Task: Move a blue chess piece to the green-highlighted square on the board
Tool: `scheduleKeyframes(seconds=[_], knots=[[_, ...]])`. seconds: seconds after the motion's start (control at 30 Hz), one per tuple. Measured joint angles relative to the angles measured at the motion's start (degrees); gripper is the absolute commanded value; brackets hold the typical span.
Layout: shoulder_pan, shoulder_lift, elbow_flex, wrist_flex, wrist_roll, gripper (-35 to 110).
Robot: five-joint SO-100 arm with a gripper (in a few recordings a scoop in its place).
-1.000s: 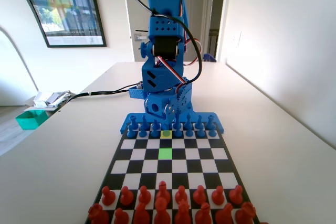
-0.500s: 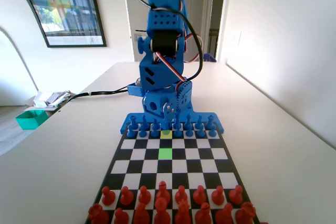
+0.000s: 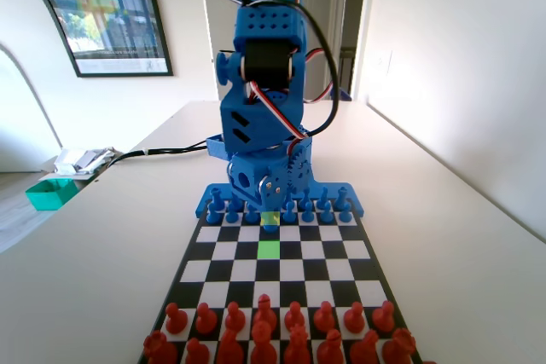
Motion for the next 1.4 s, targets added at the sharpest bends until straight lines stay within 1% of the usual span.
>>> scheduleKeyframes(seconds=[0.33,0.7,1.1,1.4], knots=[[-0.09,-4.92,-4.39,-1.58,2.81,1],[0.88,-6.68,-3.43,-8.0,0.35,1],[0.88,-7.73,-1.41,-10.37,-0.79,1],[0.88,-7.65,-0.26,-11.78,-0.26,8]])
